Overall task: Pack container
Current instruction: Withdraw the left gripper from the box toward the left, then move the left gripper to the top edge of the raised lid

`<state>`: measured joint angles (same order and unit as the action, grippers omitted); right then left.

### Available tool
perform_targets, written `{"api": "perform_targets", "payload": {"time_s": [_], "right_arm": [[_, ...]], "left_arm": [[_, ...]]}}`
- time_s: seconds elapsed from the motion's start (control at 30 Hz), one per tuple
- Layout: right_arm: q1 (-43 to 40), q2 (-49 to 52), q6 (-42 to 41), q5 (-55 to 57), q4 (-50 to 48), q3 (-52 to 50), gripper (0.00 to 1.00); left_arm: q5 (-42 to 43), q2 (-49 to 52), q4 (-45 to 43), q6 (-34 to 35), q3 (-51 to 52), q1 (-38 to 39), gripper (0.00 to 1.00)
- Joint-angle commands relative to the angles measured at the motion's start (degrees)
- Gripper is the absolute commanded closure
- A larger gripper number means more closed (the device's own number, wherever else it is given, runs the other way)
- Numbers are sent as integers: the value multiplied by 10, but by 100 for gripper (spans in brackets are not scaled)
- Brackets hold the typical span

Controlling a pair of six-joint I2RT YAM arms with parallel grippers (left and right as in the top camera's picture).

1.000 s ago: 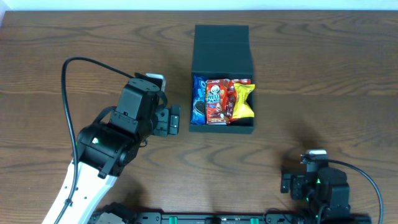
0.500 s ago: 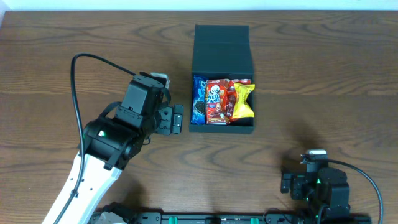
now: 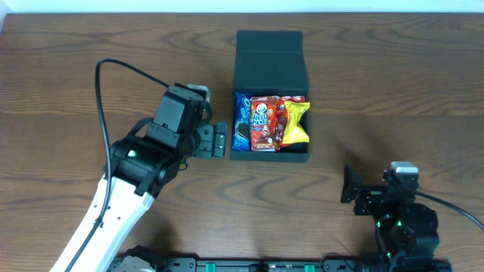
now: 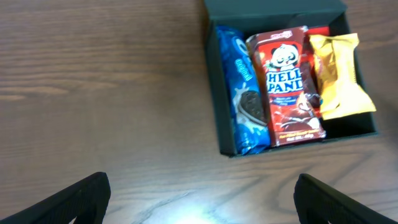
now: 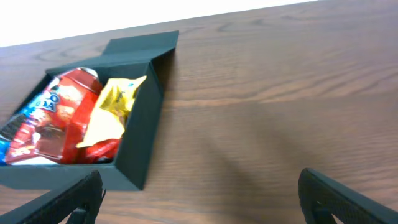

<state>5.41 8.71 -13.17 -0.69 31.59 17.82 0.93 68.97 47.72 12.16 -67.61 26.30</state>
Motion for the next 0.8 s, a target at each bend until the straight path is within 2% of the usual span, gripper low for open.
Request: {"api": "perform_targets", "payload": {"time_s": [0.0,0.17,0.33,0.47,0.6,0.77], "right_arm": [[-5,-3,-110,-10,-8,0,1],[-5,-3,-163,-36,-32,0,1],[-5,-3,-140,-130,-112,1,1],[-5,2,-143,-151,-173,12,1],[-5,31,-142,-150,-144,54,1],[-5,123,-114,-143,-74,139,1]], "left_arm": [[36,9,-10,7,-5,-7,5],[48,20,-15,11,-38,-35,5],[172,75,-17,-7,-90,-76,5],[219,135,-17,-14,-141,-96,5],[274,194,-17,-35,-205,-112,5],[338,239,-17,-44,-260,-151,5]]}}
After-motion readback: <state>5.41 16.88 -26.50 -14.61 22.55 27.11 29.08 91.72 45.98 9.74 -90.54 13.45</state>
